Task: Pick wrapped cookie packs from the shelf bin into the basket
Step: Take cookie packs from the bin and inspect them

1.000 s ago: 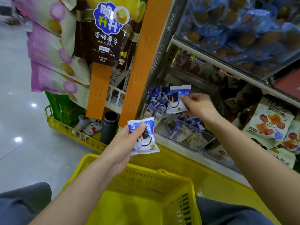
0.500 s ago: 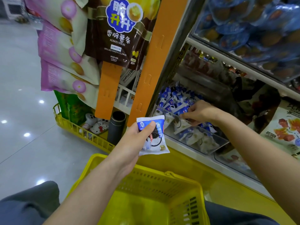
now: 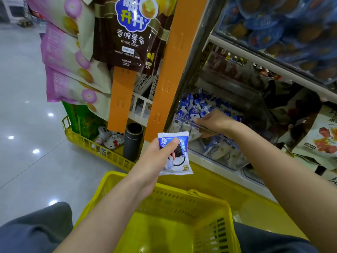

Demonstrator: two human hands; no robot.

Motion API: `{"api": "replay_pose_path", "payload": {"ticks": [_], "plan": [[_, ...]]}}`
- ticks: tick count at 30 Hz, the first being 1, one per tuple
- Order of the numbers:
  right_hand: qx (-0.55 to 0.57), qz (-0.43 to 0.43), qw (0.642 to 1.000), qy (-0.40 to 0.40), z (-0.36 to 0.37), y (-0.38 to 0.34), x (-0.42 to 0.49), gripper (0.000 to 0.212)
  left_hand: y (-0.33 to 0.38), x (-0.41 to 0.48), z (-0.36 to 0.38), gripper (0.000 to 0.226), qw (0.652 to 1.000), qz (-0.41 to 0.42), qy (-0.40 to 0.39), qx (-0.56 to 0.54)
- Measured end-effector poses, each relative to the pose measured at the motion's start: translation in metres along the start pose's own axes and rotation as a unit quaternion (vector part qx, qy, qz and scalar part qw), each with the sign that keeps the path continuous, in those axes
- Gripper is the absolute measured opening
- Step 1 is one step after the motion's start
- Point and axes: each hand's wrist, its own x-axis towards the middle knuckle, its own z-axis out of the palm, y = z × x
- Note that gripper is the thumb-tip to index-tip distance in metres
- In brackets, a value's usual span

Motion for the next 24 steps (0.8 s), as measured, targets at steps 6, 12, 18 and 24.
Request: {"api": "replay_pose_path", "payload": {"ticks": [6,12,18,24], "plan": [[0.086,-0.171,0.958,0.212,0.012,0.014,-0.054,0.027,-0.008,0.003,0.005,0.03,0.999,-0.031,0.026,-0.013],[0.203,-0.212,0.943,0.155,0.066,0.039,-0.105,0.015,-0.024,0.002,0.014,0.027,0.999,0.011,-0.003,0.043],[0.436,-0.088,0.895,0.002,0.09,0.053,-0.105,0.026,-0.039,-0.002,0.018,0.023,0.991,0.061,-0.023,0.12],[0.42,-0.089,0.903,-0.008,0.101,0.062,-0.102,0.007,-0.047,0.001,0.019,0.013,0.986,0.082,-0.004,0.145]]}}
